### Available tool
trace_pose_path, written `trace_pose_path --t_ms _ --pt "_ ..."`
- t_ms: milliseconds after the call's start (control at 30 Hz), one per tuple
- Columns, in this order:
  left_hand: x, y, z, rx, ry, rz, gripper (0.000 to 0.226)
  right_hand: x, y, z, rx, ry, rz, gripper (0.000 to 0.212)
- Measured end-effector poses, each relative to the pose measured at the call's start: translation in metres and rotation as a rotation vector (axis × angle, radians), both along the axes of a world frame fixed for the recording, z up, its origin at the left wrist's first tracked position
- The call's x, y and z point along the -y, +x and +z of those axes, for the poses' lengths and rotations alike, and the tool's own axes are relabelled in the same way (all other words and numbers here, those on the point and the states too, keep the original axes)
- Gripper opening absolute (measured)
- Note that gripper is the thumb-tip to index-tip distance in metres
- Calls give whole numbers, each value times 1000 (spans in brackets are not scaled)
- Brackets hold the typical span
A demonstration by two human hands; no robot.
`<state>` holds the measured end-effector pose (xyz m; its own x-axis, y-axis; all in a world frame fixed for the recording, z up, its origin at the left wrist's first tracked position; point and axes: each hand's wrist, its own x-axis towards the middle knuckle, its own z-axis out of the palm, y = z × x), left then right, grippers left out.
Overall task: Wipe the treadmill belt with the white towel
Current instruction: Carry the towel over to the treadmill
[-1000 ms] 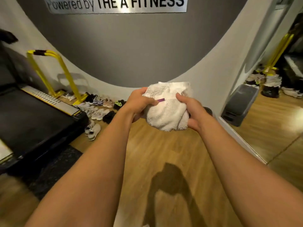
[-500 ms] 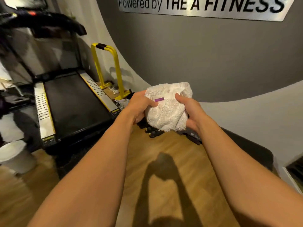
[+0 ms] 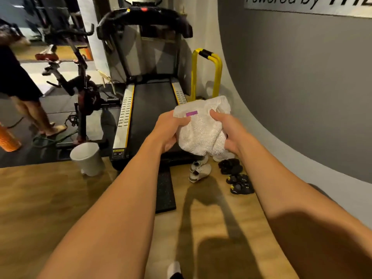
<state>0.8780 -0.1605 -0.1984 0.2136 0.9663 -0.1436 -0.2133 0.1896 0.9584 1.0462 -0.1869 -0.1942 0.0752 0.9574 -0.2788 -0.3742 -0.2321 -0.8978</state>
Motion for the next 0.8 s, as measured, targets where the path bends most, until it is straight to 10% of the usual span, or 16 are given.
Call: trace_pose_path --t_ms 433,800 --pt "-273 -67 -6 -146 -31 77 19 -282 -59 -14 16 -59 91 30" --pt "-518 -44 -35 -432 98 179 69 -540 -34 -35 138 -20 137 37"
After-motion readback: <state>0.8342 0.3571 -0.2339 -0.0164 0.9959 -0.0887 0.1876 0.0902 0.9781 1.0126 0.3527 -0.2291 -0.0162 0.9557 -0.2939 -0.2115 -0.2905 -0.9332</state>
